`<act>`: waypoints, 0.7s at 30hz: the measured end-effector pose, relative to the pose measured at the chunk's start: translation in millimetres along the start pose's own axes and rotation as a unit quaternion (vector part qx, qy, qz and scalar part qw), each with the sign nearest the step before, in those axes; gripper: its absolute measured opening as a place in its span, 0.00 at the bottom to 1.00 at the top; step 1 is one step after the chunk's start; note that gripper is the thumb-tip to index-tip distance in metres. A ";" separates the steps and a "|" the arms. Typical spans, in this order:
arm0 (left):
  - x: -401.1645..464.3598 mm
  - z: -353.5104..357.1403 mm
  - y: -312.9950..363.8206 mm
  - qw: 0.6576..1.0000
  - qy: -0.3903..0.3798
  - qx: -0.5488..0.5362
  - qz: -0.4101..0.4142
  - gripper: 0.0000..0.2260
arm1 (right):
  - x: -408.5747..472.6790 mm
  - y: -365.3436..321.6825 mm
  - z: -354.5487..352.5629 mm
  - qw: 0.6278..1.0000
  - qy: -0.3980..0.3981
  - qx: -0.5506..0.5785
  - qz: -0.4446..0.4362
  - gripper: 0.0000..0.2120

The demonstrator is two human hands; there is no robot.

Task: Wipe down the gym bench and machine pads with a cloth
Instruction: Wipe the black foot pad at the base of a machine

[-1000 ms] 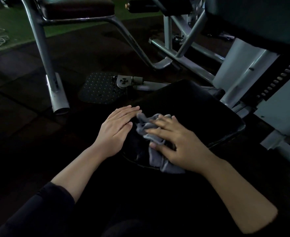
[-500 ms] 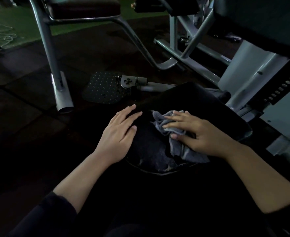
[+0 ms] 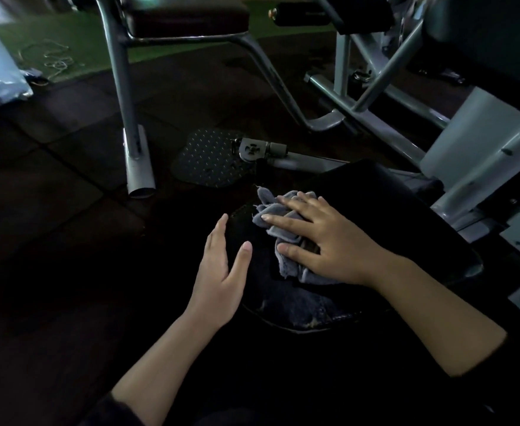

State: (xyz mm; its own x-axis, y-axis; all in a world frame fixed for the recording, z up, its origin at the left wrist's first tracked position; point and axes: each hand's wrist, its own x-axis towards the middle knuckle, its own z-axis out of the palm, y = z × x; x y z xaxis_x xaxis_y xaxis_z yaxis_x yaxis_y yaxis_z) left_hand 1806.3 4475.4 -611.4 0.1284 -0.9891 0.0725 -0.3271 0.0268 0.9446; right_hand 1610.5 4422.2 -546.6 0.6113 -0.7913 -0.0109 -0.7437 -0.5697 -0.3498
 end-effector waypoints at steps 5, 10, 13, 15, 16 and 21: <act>-0.6 2.8 -2.1 1.000 0.009 -0.013 -0.003 0.26 | 21.3 -15.7 5.3 1.000 0.017 -0.003 -0.017 0.24; 1.8 5.6 -5.4 0.999 0.029 -0.042 -0.013 0.26 | 80.2 -13.7 4.3 1.000 0.025 0.005 -0.013 0.19; 0.2 5.1 -5.0 0.999 0.020 -0.026 -0.014 0.24 | 98.8 17.7 -3.7 0.998 0.013 0.045 0.030 0.16; -1.0 5.3 -4.8 0.999 0.018 -0.029 -0.014 0.22 | 95.9 42.3 -10.4 0.996 0.031 0.060 0.066 0.16; -1.3 5.3 -4.6 0.999 0.019 -0.032 -0.013 0.22 | 90.4 51.2 -12.0 0.994 0.045 0.062 0.077 0.16; -0.4 6.5 -6.1 0.999 0.020 -0.043 -0.008 0.25 | 34.3 36.4 0.1 0.995 0.083 0.011 0.055 0.23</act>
State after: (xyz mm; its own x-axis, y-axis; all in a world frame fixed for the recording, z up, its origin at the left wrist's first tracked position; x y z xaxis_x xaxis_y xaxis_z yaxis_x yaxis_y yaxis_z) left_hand 1802.1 4474.7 -619.3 0.1701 -0.9831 0.0673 -0.2429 0.0243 0.9697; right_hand 1604.4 4374.4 -559.8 0.4727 -0.8750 0.1044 -0.7962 -0.4748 -0.3751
